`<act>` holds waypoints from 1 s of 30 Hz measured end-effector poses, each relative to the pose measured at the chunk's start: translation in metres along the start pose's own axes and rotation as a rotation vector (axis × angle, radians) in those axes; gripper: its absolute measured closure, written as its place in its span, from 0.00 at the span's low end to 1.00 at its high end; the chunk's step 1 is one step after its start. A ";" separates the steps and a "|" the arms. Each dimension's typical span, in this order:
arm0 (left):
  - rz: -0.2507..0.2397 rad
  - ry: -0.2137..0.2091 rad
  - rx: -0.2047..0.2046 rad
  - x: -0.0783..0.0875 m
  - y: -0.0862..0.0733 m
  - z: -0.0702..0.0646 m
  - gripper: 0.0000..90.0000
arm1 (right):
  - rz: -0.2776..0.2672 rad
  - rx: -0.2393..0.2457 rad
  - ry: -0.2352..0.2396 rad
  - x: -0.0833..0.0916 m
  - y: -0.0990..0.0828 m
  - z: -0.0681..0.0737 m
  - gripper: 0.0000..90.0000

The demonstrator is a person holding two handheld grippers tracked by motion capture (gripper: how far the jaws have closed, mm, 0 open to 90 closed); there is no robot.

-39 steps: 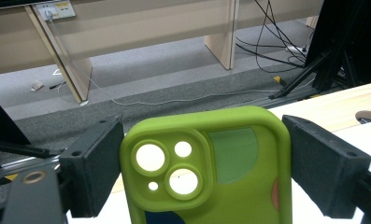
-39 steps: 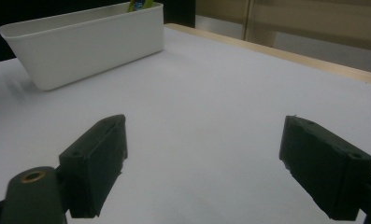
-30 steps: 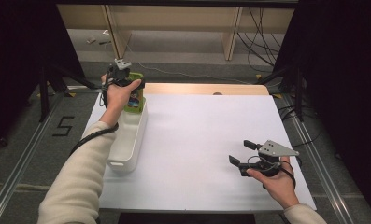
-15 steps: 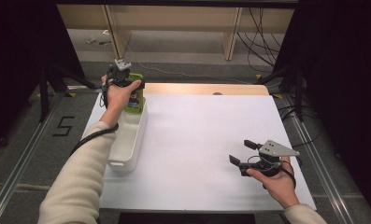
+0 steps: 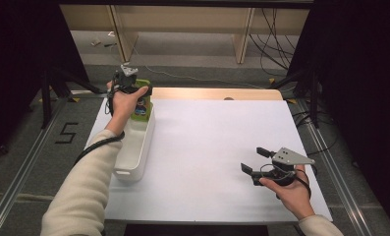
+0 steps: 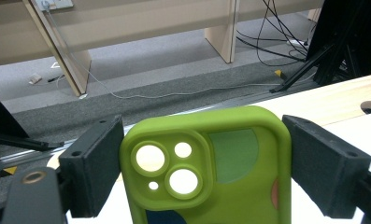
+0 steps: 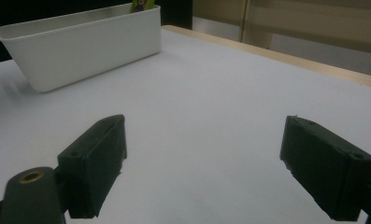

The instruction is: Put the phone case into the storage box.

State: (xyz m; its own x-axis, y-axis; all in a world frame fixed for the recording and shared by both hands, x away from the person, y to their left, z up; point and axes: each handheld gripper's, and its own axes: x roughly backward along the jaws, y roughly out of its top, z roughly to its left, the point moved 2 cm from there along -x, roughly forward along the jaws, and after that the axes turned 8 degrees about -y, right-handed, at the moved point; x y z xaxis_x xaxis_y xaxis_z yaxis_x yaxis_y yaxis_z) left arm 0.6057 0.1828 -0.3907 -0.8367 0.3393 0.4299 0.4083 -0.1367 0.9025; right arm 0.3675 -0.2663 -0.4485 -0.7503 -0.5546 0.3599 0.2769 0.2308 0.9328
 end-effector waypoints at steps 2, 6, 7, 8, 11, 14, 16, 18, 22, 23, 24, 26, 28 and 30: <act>0.001 0.001 -0.002 0.000 -0.001 0.000 0.17 | -0.001 0.001 0.000 0.000 0.000 0.000 0.17; 0.001 0.001 0.002 0.000 -0.003 0.001 0.17 | -0.001 0.000 0.000 0.000 0.000 0.000 0.17; 0.002 0.000 0.003 0.000 -0.004 0.001 0.17 | 0.000 0.000 0.000 0.000 0.000 0.000 0.17; 0.002 0.000 0.003 0.000 -0.004 0.001 0.17 | 0.000 0.000 0.000 0.000 0.000 0.000 0.17; 0.007 0.000 0.002 -0.001 -0.006 0.001 0.17 | 0.000 0.000 -0.001 0.000 0.000 0.000 0.17; 0.006 0.002 0.006 -0.002 -0.008 0.001 0.17 | 0.000 0.000 0.000 0.000 0.000 0.000 0.17; 0.007 0.002 0.008 -0.002 -0.009 0.001 0.17 | 0.000 0.000 0.000 0.000 0.000 0.000 0.17; 0.006 0.002 0.010 -0.002 -0.010 0.001 0.17 | 0.000 0.000 0.000 0.000 0.000 0.000 0.17; 0.010 0.000 0.006 -0.002 -0.011 0.001 0.17 | 0.000 0.000 0.000 0.000 0.000 0.000 0.18; 0.011 -0.001 0.006 -0.002 -0.012 0.001 0.17 | 0.001 0.000 0.000 0.000 0.000 0.000 0.17; 0.011 -0.001 0.006 -0.002 -0.012 0.001 0.17 | 0.001 0.000 0.000 0.000 0.000 0.000 0.17; 0.010 -0.001 0.010 -0.003 -0.013 0.001 0.17 | 0.001 0.000 -0.001 0.000 0.000 0.000 0.18; 0.009 -0.002 0.010 -0.003 -0.013 0.001 0.17 | 0.001 0.000 -0.001 0.000 0.000 0.000 0.18; 0.012 -0.003 0.010 -0.003 -0.014 0.001 0.17 | 0.001 0.000 0.000 0.000 0.000 0.000 0.18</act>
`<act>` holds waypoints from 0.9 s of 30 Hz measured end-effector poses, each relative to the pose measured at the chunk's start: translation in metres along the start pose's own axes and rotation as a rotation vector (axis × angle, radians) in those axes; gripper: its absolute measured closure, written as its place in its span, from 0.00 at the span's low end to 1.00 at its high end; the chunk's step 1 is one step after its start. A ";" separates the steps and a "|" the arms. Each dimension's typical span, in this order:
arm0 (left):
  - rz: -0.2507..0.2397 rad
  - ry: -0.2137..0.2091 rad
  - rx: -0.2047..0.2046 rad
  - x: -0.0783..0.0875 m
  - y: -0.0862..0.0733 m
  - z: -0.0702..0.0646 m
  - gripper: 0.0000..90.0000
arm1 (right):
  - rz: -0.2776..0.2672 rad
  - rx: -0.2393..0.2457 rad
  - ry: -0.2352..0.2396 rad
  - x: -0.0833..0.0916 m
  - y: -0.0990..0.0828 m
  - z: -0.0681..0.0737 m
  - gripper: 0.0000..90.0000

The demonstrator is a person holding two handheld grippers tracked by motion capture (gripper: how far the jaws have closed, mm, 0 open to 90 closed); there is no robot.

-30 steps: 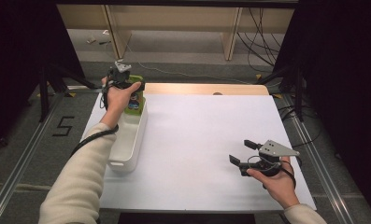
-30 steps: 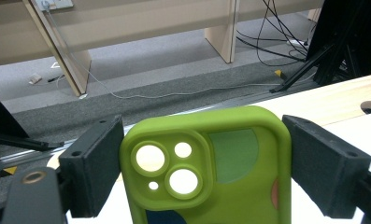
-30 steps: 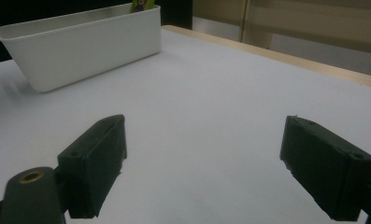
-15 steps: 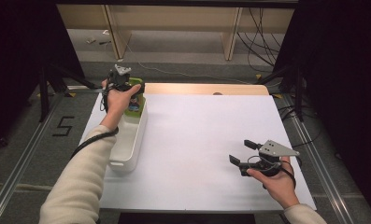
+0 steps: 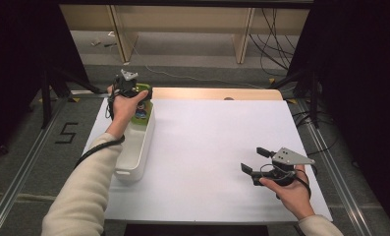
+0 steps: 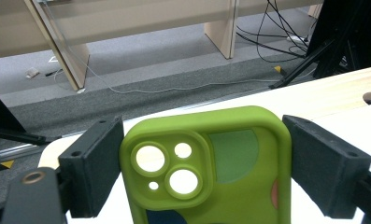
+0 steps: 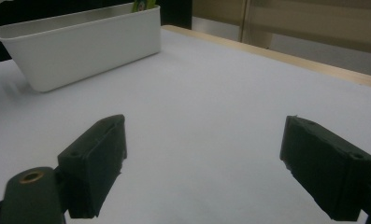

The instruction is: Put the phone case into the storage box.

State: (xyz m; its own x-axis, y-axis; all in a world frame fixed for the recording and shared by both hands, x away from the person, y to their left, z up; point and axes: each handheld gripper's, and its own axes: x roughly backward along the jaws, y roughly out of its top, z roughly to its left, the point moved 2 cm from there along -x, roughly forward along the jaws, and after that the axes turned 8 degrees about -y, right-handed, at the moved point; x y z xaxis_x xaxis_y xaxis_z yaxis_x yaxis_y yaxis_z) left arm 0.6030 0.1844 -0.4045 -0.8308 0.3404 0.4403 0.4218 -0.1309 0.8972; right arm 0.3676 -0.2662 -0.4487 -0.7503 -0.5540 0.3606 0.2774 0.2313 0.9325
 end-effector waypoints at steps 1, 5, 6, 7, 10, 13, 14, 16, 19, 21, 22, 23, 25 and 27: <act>0.000 0.000 0.000 0.000 0.000 0.000 0.17 | 0.000 0.000 0.000 0.000 0.000 0.000 0.18; 0.002 -0.002 0.004 -0.001 -0.002 0.000 0.17 | 0.000 0.000 0.000 0.000 0.000 0.000 0.18; 0.003 -0.003 0.004 -0.001 -0.002 0.000 0.17 | 0.000 0.000 -0.001 0.000 0.000 0.000 0.17; 0.003 -0.003 0.004 -0.001 -0.002 0.000 0.17 | 0.000 0.000 -0.001 0.000 0.000 0.000 0.17; 0.003 -0.002 0.005 -0.001 -0.003 0.000 0.17 | -0.001 0.000 0.000 0.000 0.000 0.000 0.17; 0.005 -0.006 0.004 -0.001 -0.004 0.000 0.17 | -0.001 0.000 -0.001 0.000 0.000 0.000 0.17; 0.004 -0.006 0.006 -0.002 -0.004 0.000 0.17 | -0.001 0.000 0.000 0.000 0.000 0.000 0.17; 0.005 -0.006 0.006 -0.002 -0.005 0.000 0.17 | -0.001 0.000 0.000 0.000 0.000 0.000 0.17; 0.008 -0.007 0.008 -0.002 -0.007 0.000 0.17 | 0.000 0.000 0.000 0.000 0.000 0.000 0.18; 0.007 -0.009 0.007 -0.002 -0.007 0.000 0.17 | -0.001 0.000 0.000 0.000 0.000 0.000 0.17; 0.007 -0.010 0.007 -0.003 -0.008 0.000 0.17 | -0.001 0.000 0.000 0.000 0.000 0.000 0.17; 0.007 -0.010 0.009 -0.003 -0.008 0.000 0.17 | -0.001 0.000 0.000 0.000 0.000 0.000 0.18; 0.009 -0.010 0.009 -0.003 -0.009 0.000 0.17 | 0.000 0.001 0.000 0.000 0.000 0.000 0.17; 0.010 -0.011 0.009 -0.003 -0.009 0.000 0.17 | 0.000 0.001 0.000 -0.001 0.000 0.000 0.17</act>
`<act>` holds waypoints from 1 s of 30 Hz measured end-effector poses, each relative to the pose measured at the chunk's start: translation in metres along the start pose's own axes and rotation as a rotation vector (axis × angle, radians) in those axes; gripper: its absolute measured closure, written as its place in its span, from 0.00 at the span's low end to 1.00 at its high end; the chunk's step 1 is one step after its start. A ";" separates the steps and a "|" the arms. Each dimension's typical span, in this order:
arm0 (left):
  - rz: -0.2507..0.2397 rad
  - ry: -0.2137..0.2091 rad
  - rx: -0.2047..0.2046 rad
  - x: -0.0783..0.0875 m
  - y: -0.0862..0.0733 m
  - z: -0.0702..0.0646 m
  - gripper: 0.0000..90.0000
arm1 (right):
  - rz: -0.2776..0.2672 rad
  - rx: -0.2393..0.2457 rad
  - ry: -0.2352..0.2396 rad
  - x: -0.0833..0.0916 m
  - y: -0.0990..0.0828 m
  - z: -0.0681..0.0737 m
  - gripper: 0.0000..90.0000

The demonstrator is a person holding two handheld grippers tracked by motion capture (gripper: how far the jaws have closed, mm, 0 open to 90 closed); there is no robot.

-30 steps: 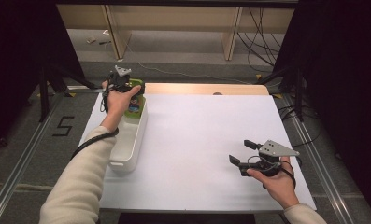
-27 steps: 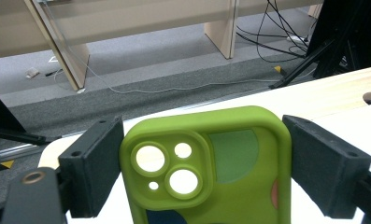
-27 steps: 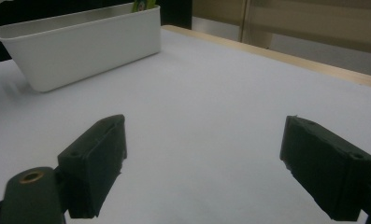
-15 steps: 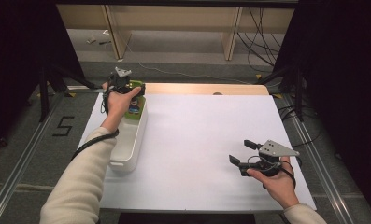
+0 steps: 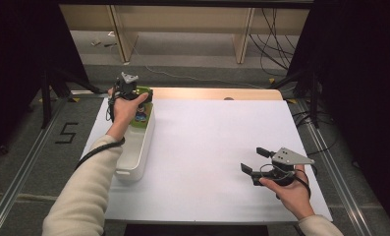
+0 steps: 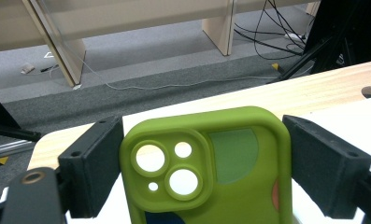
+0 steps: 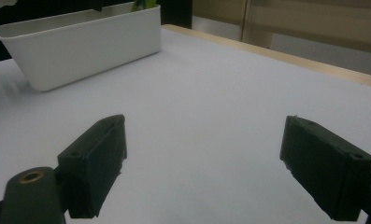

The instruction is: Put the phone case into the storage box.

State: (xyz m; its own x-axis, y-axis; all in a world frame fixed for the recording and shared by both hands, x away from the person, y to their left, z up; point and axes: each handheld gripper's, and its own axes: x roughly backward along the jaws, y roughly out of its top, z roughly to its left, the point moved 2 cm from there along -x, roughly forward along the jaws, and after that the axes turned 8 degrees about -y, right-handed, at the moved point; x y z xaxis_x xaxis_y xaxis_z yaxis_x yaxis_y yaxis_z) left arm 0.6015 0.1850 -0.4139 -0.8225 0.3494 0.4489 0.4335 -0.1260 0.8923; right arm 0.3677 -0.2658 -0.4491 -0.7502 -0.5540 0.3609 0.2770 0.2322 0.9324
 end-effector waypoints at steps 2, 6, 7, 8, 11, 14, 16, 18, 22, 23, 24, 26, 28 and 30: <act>0.000 0.000 -0.001 0.000 -0.001 0.000 0.17 | 0.000 0.000 0.000 0.000 0.000 0.000 0.18; 0.001 -0.001 0.000 0.001 -0.002 0.000 0.17 | 0.000 0.000 0.000 0.000 0.000 0.000 0.18; 0.001 -0.002 -0.001 0.001 -0.003 0.000 0.17 | 0.000 0.000 0.000 0.000 0.000 0.000 0.17; 0.002 -0.002 -0.003 0.001 -0.003 0.000 0.17 | 0.002 0.001 0.001 0.000 0.000 0.000 0.17; 0.006 -0.005 0.000 0.000 -0.006 0.000 0.17 | 0.001 0.001 0.001 0.000 0.000 0.000 0.17; 0.010 -0.007 -0.002 0.000 -0.008 -0.001 0.17 | 0.003 0.000 0.001 0.000 0.000 0.000 0.18; 0.012 -0.008 -0.005 0.000 -0.008 -0.001 0.17 | 0.004 0.000 0.000 0.000 0.000 0.000 0.17; 0.014 -0.008 -0.008 0.000 -0.009 -0.001 0.17 | 0.004 0.001 0.001 0.000 0.000 0.000 0.17; 0.016 -0.008 -0.014 0.000 -0.010 -0.002 0.17 | 0.006 0.002 0.001 0.000 0.000 0.000 0.18; 0.016 -0.008 -0.014 0.000 -0.010 -0.002 0.17 | 0.006 0.002 0.001 0.000 0.000 0.000 0.18; 0.017 -0.008 -0.015 0.000 -0.010 -0.002 0.17 | 0.006 0.002 0.001 0.000 0.000 0.000 0.18; 0.018 -0.009 -0.016 -0.001 -0.011 -0.002 0.17 | 0.006 0.002 0.001 0.000 0.000 0.000 0.18; 0.019 -0.009 -0.014 -0.001 -0.012 -0.002 0.17 | 0.007 0.002 0.001 0.000 0.000 0.000 0.18; 0.020 -0.009 -0.014 -0.001 -0.012 -0.002 0.17 | 0.006 0.001 0.001 0.000 0.000 0.000 0.18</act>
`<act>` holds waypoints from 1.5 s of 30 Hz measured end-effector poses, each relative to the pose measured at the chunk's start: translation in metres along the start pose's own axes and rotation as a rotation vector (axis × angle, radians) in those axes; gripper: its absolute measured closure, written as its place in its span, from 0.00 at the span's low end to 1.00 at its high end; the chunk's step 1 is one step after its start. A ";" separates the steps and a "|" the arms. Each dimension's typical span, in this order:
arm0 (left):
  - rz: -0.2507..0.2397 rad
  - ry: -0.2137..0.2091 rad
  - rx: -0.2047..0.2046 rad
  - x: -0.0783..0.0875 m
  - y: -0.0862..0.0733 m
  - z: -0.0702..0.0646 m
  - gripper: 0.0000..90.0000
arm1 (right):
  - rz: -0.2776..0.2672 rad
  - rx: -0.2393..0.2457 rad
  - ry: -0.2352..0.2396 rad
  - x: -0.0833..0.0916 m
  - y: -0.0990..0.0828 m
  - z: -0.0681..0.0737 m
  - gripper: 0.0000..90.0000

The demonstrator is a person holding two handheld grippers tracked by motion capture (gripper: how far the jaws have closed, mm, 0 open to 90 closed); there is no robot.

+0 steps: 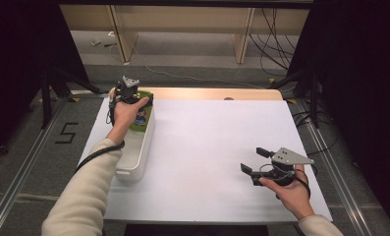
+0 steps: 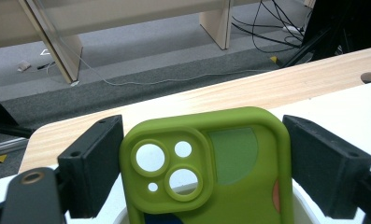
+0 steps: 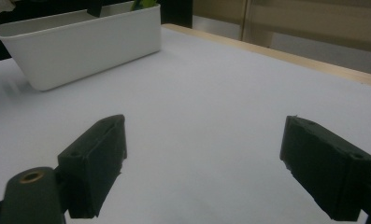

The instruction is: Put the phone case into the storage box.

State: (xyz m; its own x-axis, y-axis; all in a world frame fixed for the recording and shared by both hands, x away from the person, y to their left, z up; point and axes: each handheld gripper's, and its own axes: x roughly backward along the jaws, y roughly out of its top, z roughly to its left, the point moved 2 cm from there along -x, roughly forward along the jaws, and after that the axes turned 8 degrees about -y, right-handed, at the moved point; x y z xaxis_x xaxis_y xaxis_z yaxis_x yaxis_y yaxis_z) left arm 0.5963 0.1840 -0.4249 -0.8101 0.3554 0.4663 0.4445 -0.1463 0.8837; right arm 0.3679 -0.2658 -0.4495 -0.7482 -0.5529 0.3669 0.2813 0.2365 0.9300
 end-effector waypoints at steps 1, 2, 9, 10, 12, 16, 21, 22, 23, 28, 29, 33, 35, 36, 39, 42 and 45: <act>0.000 0.000 0.000 0.000 0.000 0.000 0.17 | -0.002 0.000 0.000 0.000 0.000 0.000 0.18; 0.001 0.000 0.001 0.000 0.000 0.000 0.17 | 0.000 0.000 0.000 0.000 0.000 0.000 0.17; 0.002 -0.001 0.002 -0.001 -0.002 0.000 0.17 | -0.002 0.000 -0.001 0.000 0.000 0.000 0.17; 0.002 -0.002 0.003 -0.001 -0.002 0.000 0.17 | -0.002 0.000 -0.001 0.000 0.000 0.000 0.18; 0.002 -0.002 0.004 -0.001 -0.002 0.000 0.17 | -0.002 0.000 0.000 0.000 0.000 0.000 0.18; 0.003 -0.003 0.002 -0.001 -0.002 0.000 0.17 | -0.002 0.001 -0.001 0.000 0.000 0.000 0.18; 0.003 -0.004 0.003 -0.002 -0.002 0.000 0.17 | -0.002 0.000 0.000 0.000 0.000 0.000 0.18; 0.003 -0.004 0.004 -0.002 -0.002 0.000 0.17 | -0.003 0.002 0.000 0.000 0.000 0.000 0.18; 0.003 -0.004 0.005 -0.002 -0.002 0.001 0.17 | -0.003 0.001 -0.001 0.000 0.000 0.000 0.18; 0.006 -0.009 0.003 -0.003 -0.002 0.001 0.17 | -0.004 0.001 0.000 0.000 0.000 0.000 0.17; 0.006 -0.008 0.003 -0.003 -0.002 0.001 0.16 | -0.003 0.001 -0.001 0.000 0.000 0.000 0.18; 0.010 -0.014 0.002 -0.004 -0.002 0.001 0.16 | -0.004 0.001 -0.001 0.000 0.000 0.000 0.18; 0.012 -0.015 0.002 -0.004 -0.002 0.001 0.16 | -0.003 0.000 -0.001 0.000 0.000 0.000 0.18; 0.016 -0.019 0.001 -0.004 -0.002 0.001 0.16 | -0.003 0.001 -0.001 0.000 0.000 0.000 0.18; 0.019 -0.024 0.004 -0.004 -0.003 0.001 0.16 | -0.004 0.001 -0.001 0.000 0.000 0.000 0.18; 0.017 -0.027 0.009 -0.005 -0.003 0.002 0.16 | -0.004 0.002 -0.001 0.000 0.000 0.000 0.18; 0.019 -0.031 0.006 -0.005 -0.003 0.001 0.15 | -0.003 0.001 -0.002 0.000 0.000 0.000 0.18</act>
State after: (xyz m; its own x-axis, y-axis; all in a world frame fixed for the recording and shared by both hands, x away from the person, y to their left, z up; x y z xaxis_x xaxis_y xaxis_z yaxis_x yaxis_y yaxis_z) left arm 0.5994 0.1840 -0.4297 -0.7894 0.3809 0.4814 0.4620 -0.1477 0.8745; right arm 0.3679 -0.2659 -0.4493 -0.7501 -0.5524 0.3637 0.2780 0.2357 0.9312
